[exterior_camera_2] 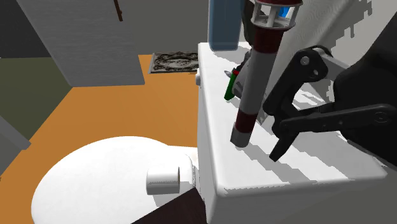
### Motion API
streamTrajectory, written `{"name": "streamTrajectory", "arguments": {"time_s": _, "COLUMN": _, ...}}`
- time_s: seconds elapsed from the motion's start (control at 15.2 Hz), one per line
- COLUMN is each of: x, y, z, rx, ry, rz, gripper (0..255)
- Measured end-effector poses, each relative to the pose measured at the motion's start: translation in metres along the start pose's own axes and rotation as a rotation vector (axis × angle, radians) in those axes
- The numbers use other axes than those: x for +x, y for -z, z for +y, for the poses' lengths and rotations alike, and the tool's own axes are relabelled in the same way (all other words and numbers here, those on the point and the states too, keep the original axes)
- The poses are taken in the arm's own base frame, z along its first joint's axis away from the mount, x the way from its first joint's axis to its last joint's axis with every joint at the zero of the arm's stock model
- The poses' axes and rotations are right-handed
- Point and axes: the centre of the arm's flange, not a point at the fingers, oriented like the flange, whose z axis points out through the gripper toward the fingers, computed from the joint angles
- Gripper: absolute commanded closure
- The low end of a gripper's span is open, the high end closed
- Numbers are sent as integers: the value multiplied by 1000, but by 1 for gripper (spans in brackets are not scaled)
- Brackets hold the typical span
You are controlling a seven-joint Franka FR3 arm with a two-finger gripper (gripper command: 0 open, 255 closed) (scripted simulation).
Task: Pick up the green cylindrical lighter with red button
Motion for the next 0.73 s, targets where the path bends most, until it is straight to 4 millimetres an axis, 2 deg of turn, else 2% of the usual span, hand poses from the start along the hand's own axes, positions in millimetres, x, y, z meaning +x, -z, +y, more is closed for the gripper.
{"name": "streamTrajectory", "arguments": {"time_s": 0.13, "x": 0, "y": -1, "z": -5, "rx": 4, "ry": -22, "rz": 1, "gripper": 0}}
{"name": "streamTrajectory", "arguments": {"time_s": 0.46, "x": 6, "y": 6, "z": -58, "rx": 52, "ry": -257, "rz": 8, "gripper": 0}}
{"name": "streamTrajectory", "arguments": {"time_s": 0.73, "x": 25, "y": 12, "z": -99, "rx": 97, "ry": -468, "rz": 14, "gripper": 0}}
